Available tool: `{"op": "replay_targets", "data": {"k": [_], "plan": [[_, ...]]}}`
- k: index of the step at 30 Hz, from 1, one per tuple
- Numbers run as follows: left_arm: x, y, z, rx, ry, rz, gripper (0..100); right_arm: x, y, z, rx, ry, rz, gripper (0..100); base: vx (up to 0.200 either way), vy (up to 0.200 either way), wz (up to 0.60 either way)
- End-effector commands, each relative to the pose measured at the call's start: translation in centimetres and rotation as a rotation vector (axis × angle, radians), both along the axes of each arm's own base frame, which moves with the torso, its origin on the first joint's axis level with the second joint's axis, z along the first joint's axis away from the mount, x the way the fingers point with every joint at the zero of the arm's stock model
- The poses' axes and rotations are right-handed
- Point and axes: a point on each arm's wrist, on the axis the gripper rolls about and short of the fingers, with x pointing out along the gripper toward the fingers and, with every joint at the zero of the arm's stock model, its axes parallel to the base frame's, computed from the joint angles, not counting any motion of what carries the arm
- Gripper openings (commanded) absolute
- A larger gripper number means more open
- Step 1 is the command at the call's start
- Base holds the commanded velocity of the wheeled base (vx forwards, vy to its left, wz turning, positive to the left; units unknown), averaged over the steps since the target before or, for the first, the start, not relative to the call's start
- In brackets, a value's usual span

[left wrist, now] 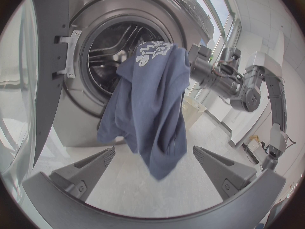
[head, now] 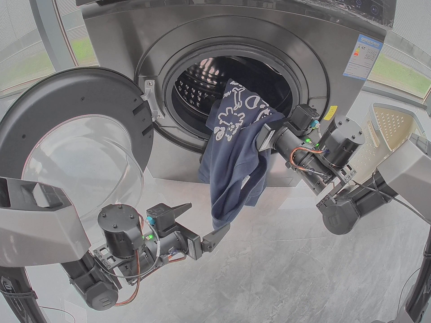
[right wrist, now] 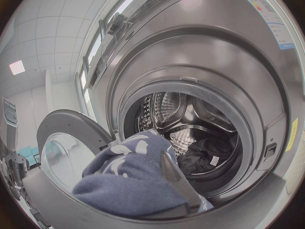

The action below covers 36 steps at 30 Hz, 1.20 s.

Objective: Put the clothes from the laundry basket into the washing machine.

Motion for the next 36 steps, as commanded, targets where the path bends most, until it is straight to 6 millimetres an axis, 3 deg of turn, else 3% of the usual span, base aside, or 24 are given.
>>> {"op": "replay_targets", "data": {"k": [1, 14, 23, 36], "plan": [[2.2, -1.9, 1.2, -0.067, -0.076, -0.008, 100, -0.2, 1.0, -0.9, -0.010, 0.020, 0.017, 0, 0.000, 0.000, 0.00], [6.2, -5.2, -1.0, -0.096, -0.118, -0.014, 100, -0.9, 2.0, -1.0, -0.010, 0.028, 0.038, 0, 0.000, 0.000, 0.00], [10.6, -6.4, -2.5, -0.126, -0.187, 0.082, 100, -3.3, 2.8, -1.0, -0.007, 0.060, 0.081, 0, 0.000, 0.000, 0.00], [12.4, -7.3, -2.4, -0.167, -0.235, 0.135, 100, -5.3, 3.4, -1.1, -0.003, 0.097, 0.109, 0, 0.000, 0.000, 0.00]]}}
